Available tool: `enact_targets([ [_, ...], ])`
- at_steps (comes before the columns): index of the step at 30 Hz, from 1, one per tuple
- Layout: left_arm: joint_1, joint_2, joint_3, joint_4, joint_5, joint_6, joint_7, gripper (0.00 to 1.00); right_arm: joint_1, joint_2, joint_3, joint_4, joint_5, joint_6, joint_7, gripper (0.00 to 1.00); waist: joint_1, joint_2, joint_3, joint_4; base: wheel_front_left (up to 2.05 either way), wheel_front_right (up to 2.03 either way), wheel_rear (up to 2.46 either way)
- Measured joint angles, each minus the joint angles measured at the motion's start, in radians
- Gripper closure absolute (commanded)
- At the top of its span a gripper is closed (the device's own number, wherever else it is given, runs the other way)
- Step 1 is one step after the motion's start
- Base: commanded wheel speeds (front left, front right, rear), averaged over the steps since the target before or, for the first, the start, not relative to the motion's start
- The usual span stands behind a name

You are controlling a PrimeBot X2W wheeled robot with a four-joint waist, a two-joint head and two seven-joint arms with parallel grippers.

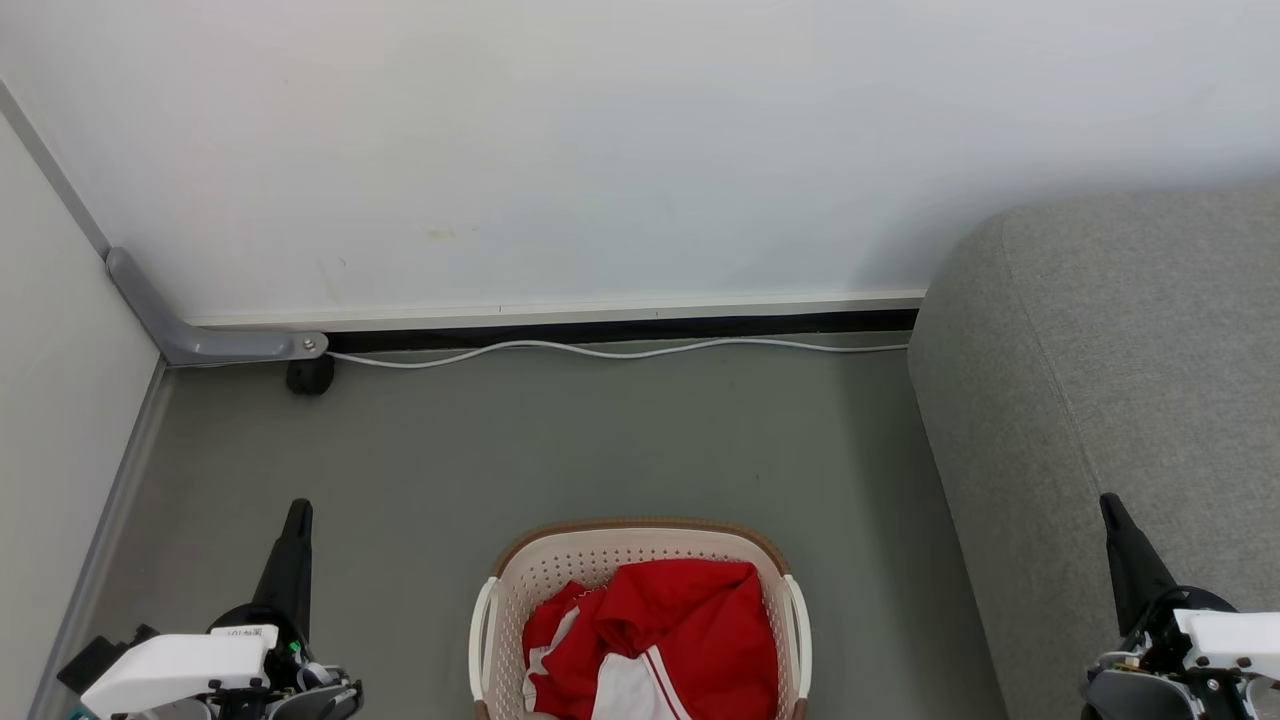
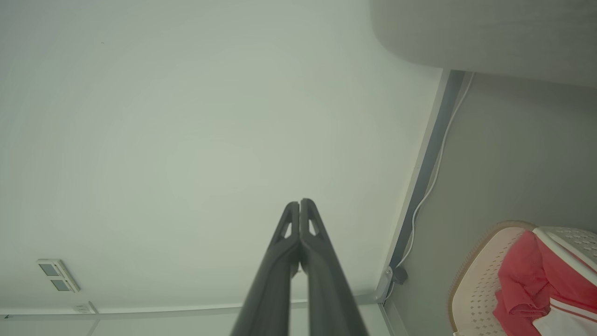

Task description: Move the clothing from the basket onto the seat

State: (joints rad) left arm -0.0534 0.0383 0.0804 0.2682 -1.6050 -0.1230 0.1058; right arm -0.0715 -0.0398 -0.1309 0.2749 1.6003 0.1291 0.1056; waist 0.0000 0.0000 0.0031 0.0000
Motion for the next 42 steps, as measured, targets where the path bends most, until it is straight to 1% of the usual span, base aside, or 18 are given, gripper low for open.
enact_targets([
  [42, 0.0, 0.0, 0.0, 0.0, 0.0, 0.0, 0.0, 1.0, 0.0, 0.0, 0.0, 0.0, 0.0, 0.0, 0.0, 1.0, 0.0, 0.0, 0.0, 0.0, 0.0, 0.0, 0.0],
])
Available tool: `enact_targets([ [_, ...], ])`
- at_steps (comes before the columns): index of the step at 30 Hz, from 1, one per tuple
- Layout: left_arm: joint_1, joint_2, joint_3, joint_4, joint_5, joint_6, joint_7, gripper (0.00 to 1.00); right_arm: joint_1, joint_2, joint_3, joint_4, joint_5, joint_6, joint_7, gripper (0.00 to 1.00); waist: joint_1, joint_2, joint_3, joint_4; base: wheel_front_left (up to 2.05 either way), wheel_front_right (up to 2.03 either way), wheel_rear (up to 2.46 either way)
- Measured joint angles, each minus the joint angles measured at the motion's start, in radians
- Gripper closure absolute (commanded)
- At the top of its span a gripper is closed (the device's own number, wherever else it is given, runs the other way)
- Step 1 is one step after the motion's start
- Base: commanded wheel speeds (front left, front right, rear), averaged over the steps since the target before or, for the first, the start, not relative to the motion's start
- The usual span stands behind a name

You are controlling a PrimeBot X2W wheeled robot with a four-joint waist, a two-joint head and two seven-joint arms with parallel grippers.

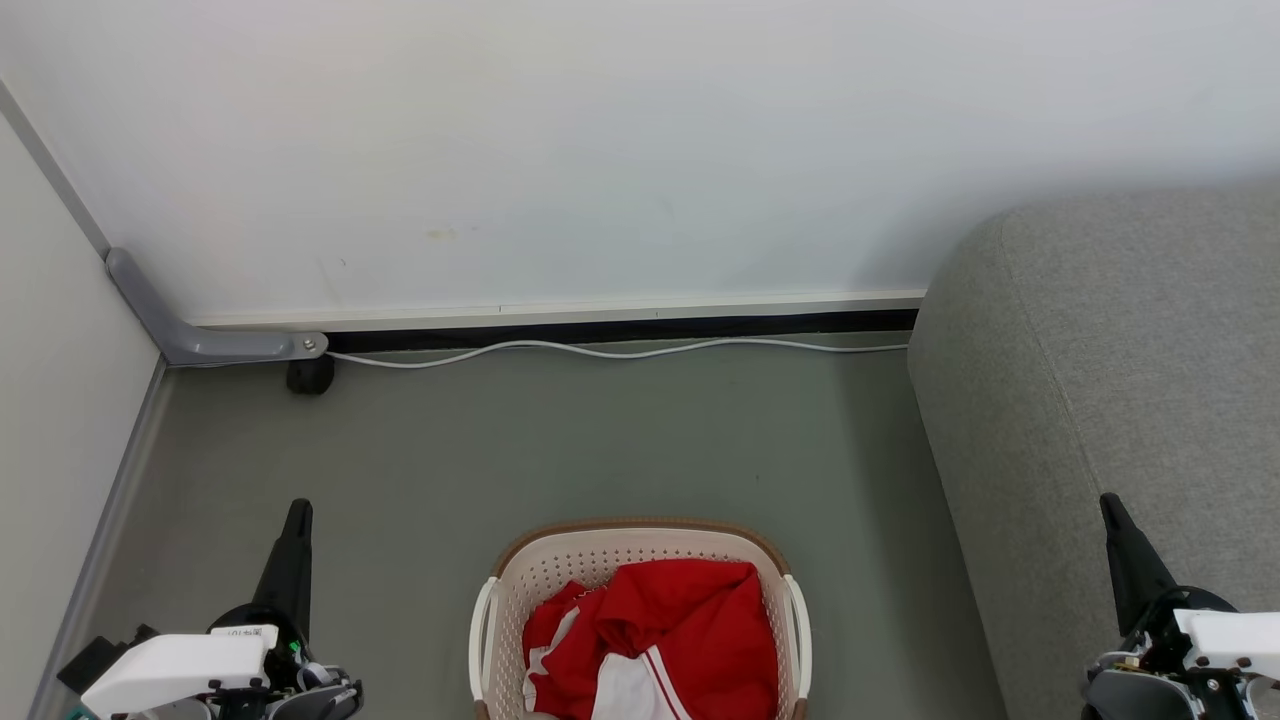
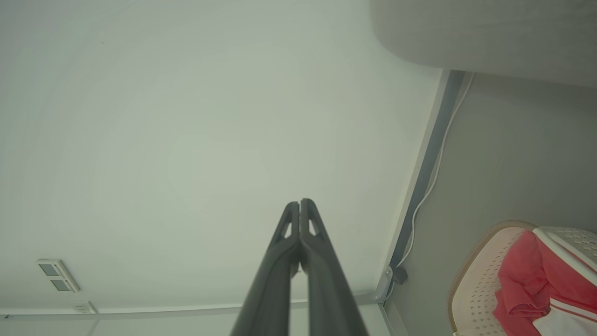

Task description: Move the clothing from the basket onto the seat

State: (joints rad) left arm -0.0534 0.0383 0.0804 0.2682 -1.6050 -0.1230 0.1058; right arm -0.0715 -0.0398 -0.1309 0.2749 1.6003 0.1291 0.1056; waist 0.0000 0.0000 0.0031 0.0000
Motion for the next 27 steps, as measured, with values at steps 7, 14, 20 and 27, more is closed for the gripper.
enact_targets([
  [7, 0.022, -0.01, -0.002, 0.032, 0.0, 0.001, -0.001, 0.0, 0.019, 0.01, 0.005, 0.031, 0.0, 0.0, 0.0, 0.0, 0.0, 0.0, 0.0, 0.0, 0.0, 0.0, 0.0],
  [14, 0.053, -0.022, -0.005, 0.067, 0.002, 0.001, -0.005, 0.0, 0.045, 0.022, 0.012, 0.063, -0.005, -0.003, -0.001, 0.0, 0.0003, 0.0, 0.001, 0.0, 0.0, 0.0, 0.0],
  [20, 0.046, -0.021, -0.014, 0.068, 0.003, 0.001, -0.024, 0.0, 0.035, 0.02, 0.024, 0.064, -0.009, -0.003, -0.011, 0.0, 0.0003, 0.0, 0.002, -0.001, 0.0, 0.0, 0.0],
  [27, 0.034, -0.015, -0.03, 0.074, 0.013, 0.001, -0.045, 0.0, 0.012, 0.009, 0.046, 0.069, -0.023, -0.003, -0.031, 0.0, 0.0003, 0.0, 0.004, -0.002, 0.0, 0.0, 0.0],
])
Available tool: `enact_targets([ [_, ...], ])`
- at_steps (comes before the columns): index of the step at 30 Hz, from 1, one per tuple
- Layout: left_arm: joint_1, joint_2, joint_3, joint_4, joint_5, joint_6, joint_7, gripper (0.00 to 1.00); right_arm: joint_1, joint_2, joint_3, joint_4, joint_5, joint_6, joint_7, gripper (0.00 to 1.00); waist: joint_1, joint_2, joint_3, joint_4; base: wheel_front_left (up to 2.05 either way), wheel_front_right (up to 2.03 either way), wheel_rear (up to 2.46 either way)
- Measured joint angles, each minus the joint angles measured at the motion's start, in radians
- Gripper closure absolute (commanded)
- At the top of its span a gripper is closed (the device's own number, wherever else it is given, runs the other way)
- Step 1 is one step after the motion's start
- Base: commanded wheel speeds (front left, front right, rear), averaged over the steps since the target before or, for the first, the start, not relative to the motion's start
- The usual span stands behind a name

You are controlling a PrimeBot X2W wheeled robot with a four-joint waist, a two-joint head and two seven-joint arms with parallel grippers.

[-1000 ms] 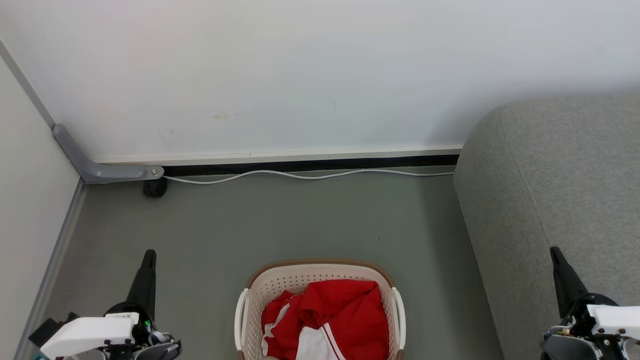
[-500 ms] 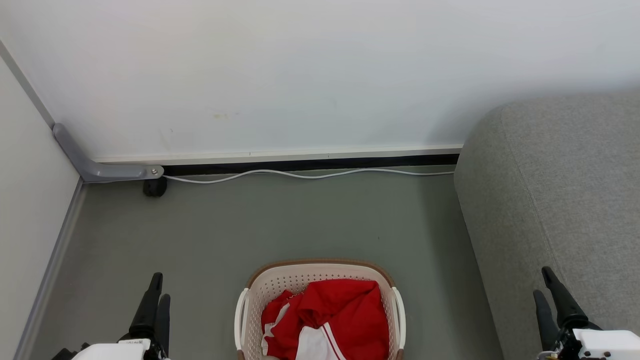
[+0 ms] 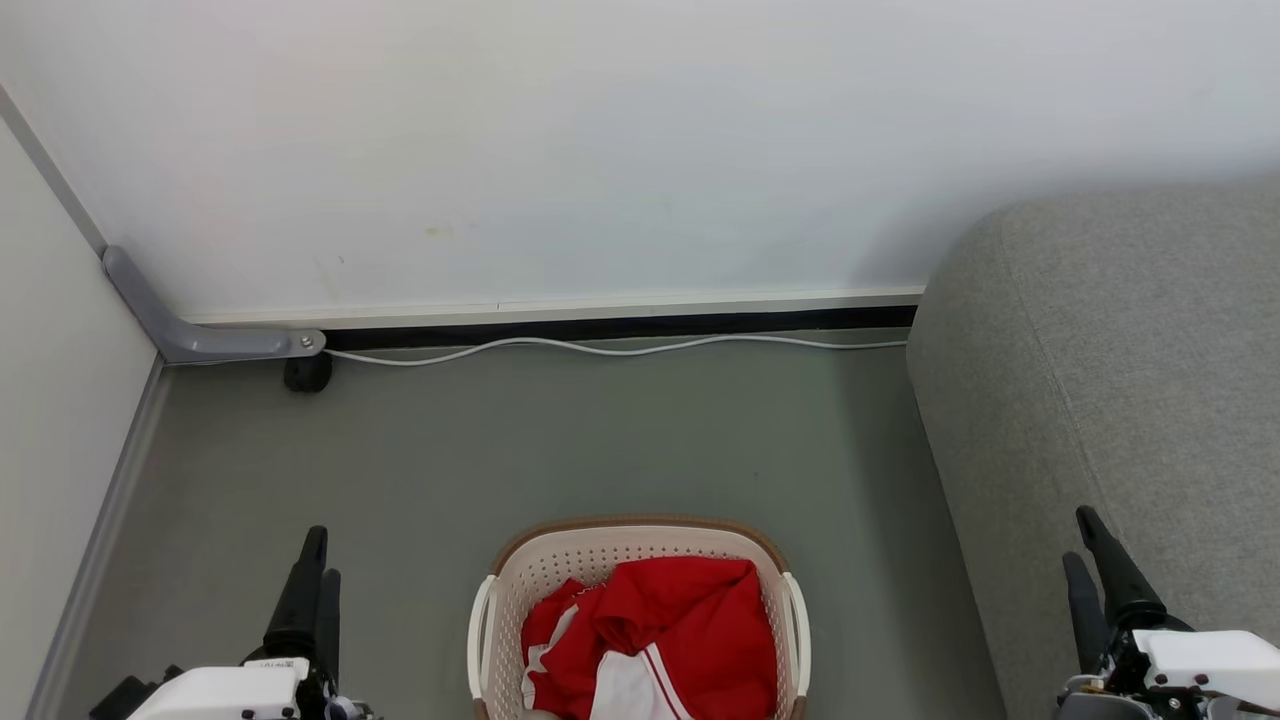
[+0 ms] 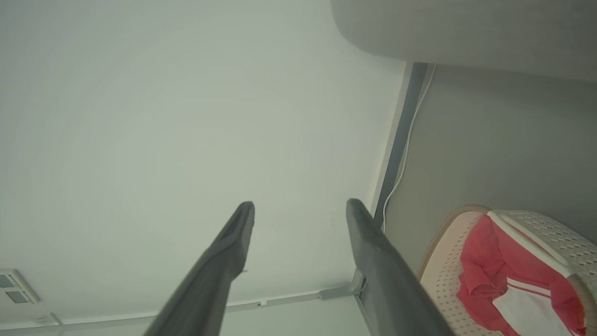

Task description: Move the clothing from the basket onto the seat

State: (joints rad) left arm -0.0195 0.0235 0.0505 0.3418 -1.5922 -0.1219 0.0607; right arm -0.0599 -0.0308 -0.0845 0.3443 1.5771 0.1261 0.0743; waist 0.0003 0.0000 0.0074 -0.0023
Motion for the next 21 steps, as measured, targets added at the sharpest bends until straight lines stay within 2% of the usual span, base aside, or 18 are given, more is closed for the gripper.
enact_targets([
  [12, -0.035, 0.021, -0.029, 0.018, 0.099, 0.0, -0.041, 0.0, -0.047, -0.034, 0.059, 0.033, -0.051, 0.0, -0.049, 0.0, -0.0001, 0.0, 0.004, -0.002, 0.0, 0.0, 0.0],
  [21, -0.055, 0.023, -0.034, 0.027, 0.198, 0.0, -0.063, 0.0, -0.08, -0.044, 0.072, 0.058, -0.141, 0.0, -0.076, 0.0, -0.0001, 0.0, 0.006, -0.002, 0.0, 0.0, 0.0],
])
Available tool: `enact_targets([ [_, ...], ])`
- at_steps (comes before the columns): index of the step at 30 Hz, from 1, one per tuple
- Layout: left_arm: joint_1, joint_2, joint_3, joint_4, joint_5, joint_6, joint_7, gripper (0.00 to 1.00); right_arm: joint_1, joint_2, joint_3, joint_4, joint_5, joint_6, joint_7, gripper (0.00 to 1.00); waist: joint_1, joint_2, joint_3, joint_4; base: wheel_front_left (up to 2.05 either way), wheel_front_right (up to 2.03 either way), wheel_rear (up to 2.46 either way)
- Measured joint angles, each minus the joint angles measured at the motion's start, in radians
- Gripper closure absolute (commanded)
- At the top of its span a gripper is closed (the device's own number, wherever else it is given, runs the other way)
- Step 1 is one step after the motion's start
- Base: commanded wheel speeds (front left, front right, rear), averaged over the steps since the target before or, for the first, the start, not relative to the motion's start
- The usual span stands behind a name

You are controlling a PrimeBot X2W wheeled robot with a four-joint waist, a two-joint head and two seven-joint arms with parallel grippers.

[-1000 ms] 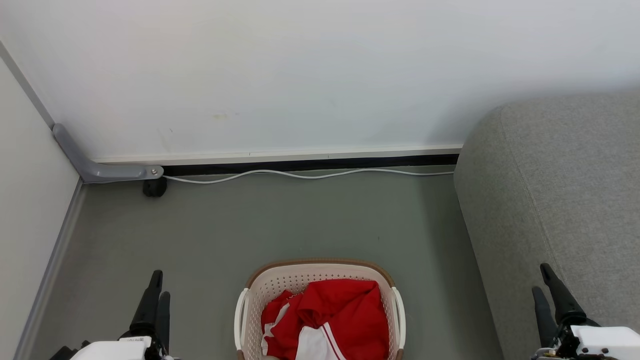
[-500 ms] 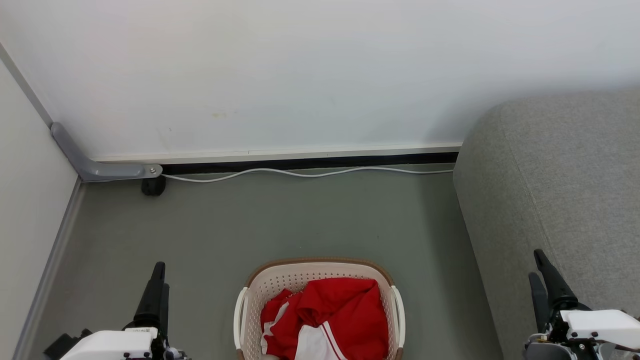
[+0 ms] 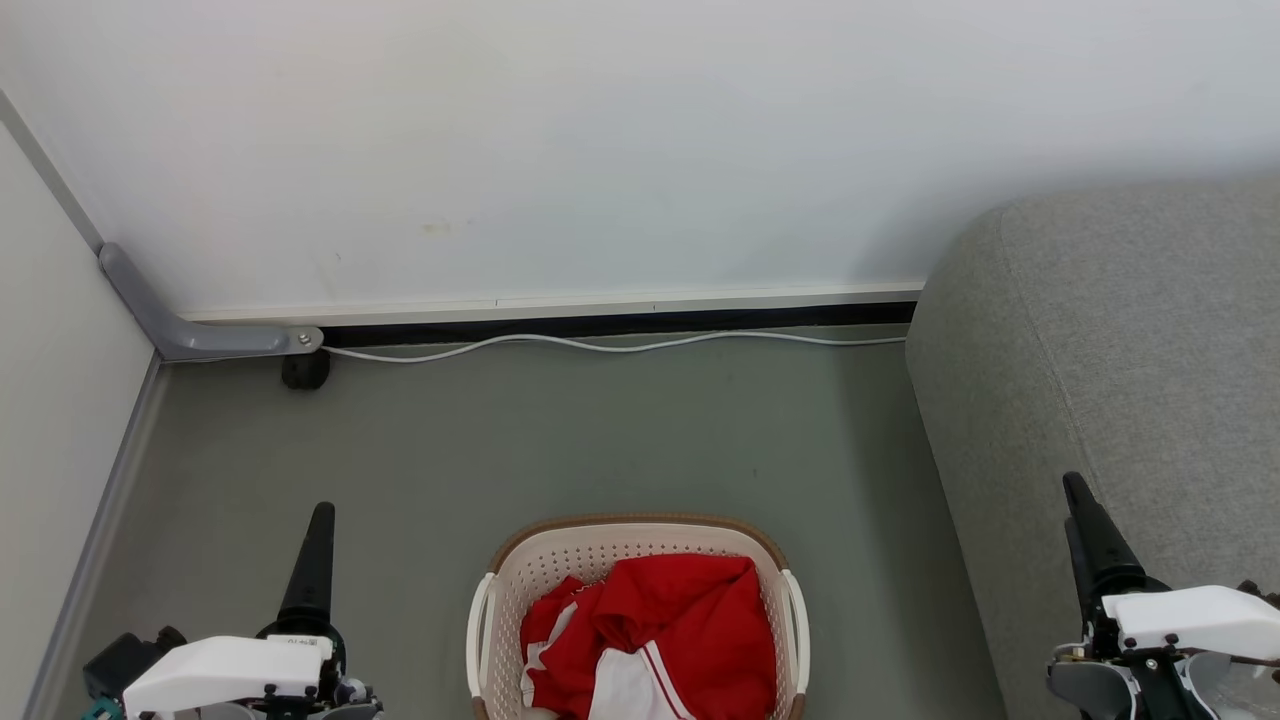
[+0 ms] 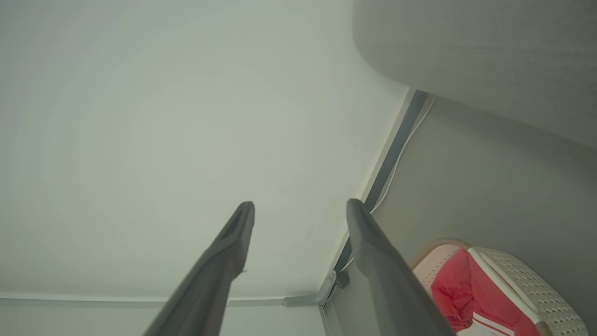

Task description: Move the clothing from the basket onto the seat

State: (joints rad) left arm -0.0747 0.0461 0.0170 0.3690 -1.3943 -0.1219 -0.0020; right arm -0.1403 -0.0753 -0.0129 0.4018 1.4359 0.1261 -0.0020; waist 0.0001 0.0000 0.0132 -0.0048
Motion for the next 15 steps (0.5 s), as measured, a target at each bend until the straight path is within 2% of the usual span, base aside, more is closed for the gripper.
enact_targets([
  [15, -0.031, 0.009, -0.023, 0.022, 0.188, 0.0, -0.044, 0.0, -0.042, -0.024, 0.042, 0.032, -0.186, 0.0, -0.04, 0.0, 0.0, 0.0, 0.0, 0.0, 0.0, 0.0, 0.0],
])
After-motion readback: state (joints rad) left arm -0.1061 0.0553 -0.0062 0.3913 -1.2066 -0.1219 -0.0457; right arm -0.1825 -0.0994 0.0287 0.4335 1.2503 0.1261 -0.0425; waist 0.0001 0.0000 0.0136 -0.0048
